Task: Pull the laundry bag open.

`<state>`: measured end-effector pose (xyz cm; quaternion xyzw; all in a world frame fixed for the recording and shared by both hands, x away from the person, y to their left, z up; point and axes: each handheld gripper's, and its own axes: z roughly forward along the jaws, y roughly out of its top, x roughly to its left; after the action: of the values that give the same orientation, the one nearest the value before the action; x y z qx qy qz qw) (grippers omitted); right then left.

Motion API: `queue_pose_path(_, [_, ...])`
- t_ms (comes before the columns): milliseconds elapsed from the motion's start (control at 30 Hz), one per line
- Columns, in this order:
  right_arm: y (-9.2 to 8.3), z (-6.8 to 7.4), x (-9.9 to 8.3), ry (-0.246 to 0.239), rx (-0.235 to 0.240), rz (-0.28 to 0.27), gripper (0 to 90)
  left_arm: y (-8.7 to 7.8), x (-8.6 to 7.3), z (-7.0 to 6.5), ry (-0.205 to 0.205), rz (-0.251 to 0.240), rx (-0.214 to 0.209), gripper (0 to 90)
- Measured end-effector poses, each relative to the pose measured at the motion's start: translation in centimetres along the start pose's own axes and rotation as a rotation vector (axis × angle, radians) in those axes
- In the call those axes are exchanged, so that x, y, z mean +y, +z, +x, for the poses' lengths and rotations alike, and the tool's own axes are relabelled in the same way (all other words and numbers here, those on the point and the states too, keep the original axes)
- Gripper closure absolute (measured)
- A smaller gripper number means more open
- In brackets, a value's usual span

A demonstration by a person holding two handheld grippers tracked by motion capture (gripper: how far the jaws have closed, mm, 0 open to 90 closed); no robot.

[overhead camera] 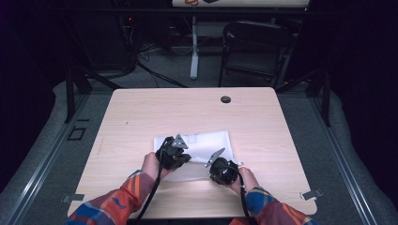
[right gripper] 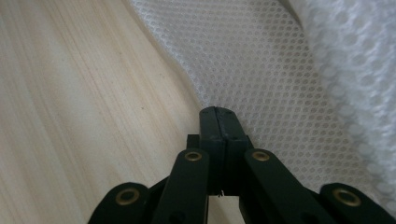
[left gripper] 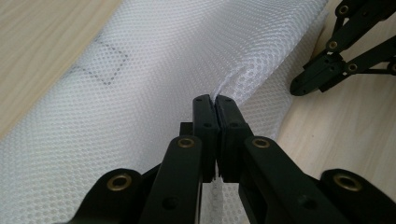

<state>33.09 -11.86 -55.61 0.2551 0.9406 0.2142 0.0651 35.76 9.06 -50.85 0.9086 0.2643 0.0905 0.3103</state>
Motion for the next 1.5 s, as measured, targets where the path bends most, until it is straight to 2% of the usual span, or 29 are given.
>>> queue_pose_path(133, [-0.1,0.0,0.0,-0.007,-0.005,0.006,90.0,-0.2,0.2,0.3,-0.01,-0.007,-0.01,88.3])
queue_pose_path(200, [0.0,0.0,0.0,-0.006,-0.002,0.003,90.0,-0.3,0.2,0.2,-0.003,-0.005,-0.009,88.3])
queue_pose_path(267, [0.0,0.3,0.1,-0.037,-0.028,0.001,90.0,-0.3,0.3,-0.1,-0.002,-0.007,-0.011,88.3])
queue_pose_path(400, [-0.7,0.6,0.5,-0.069,-0.073,-0.081,90.0,-0.1,0.5,-0.5,0.009,-0.006,-0.018,88.3])
queue_pose_path(433, [-0.9,0.5,0.6,-0.053,-0.083,-0.104,90.0,0.0,0.5,-0.5,0.01,-0.005,-0.019,88.3])
queue_pose_path(567, [-0.3,0.0,0.6,-0.04,-0.102,-0.11,90.0,0.1,0.5,-0.5,0.006,-0.006,-0.027,88.3])
queue_pose_path(700, [0.7,-0.1,0.9,-0.04,-0.098,-0.065,90.0,0.0,0.4,-0.4,0.01,-0.003,-0.023,88.3])
queue_pose_path(833, [0.8,-0.4,1.0,-0.028,-0.081,-0.049,90.0,0.0,0.4,-0.4,0.008,-0.003,-0.025,88.3])
queue_pose_path(900, [0.8,-0.6,1.1,0.008,-0.058,-0.039,90.0,-0.1,0.4,-0.4,0.01,-0.007,-0.025,88.3])
queue_pose_path(967, [0.7,-0.7,1.0,0.01,-0.048,-0.04,90.0,-0.2,0.5,-0.5,0.012,-0.004,-0.021,88.3])
queue_pose_path(1067, [0.7,-0.6,1.0,0.009,-0.057,-0.025,90.0,-0.3,0.5,-0.4,0.011,-0.009,-0.022,88.3])
queue_pose_path(1233, [0.7,-0.5,1.0,0.021,-0.06,-0.032,90.0,-0.6,0.6,-0.3,0.007,-0.011,-0.016,88.3])
queue_pose_path(1500, [0.6,-0.4,1.0,0.03,-0.047,-0.02,90.0,-1.6,0.9,0.2,0.0,-0.025,-0.008,88.3])
